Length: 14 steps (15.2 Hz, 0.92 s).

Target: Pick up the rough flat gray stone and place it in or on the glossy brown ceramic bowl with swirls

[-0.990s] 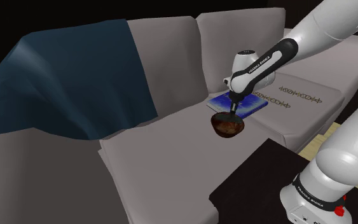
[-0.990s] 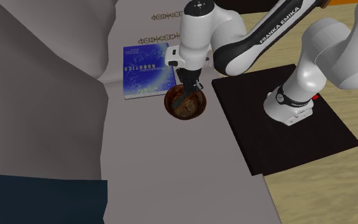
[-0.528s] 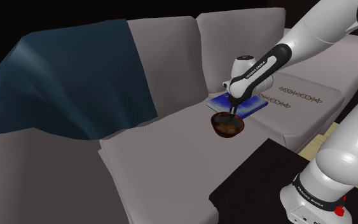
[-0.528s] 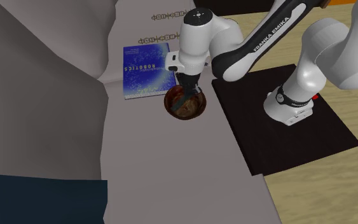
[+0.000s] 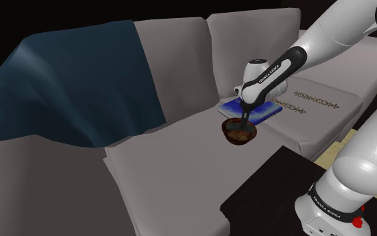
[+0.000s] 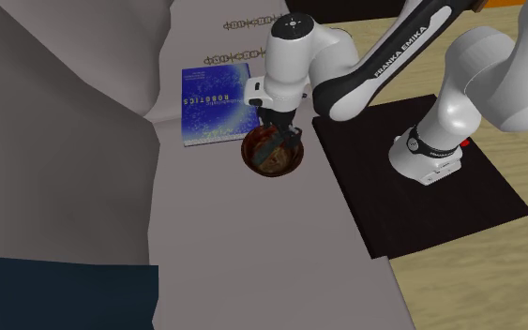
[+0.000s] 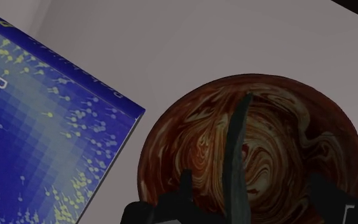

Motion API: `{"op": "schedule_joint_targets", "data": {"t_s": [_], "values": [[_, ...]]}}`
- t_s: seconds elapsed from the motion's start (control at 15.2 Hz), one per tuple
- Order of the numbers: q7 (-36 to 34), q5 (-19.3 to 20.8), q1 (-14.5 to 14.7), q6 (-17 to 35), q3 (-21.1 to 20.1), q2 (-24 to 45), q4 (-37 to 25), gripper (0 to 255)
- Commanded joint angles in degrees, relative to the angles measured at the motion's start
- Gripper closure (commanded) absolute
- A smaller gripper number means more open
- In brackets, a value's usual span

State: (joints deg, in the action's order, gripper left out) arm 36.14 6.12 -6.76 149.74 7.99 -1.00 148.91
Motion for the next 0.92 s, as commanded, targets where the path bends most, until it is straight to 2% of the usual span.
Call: {"op": "schedule_joint_targets", "data": {"t_s": [0.0,0.07,0.33,0.86], "values": [[-0.02,0.01,0.01,-0.01,-0.01,-0.02,0.04,0],[0.14,-0.02,-0.06,0.10,0.07,0.11,0.02,0],[-0.20,0.35,0.11,-8.34,-0.27,-7.06,-1.25,0],[-0.20,0.35,0.10,-8.32,-0.28,-7.05,-1.25,0]]}}
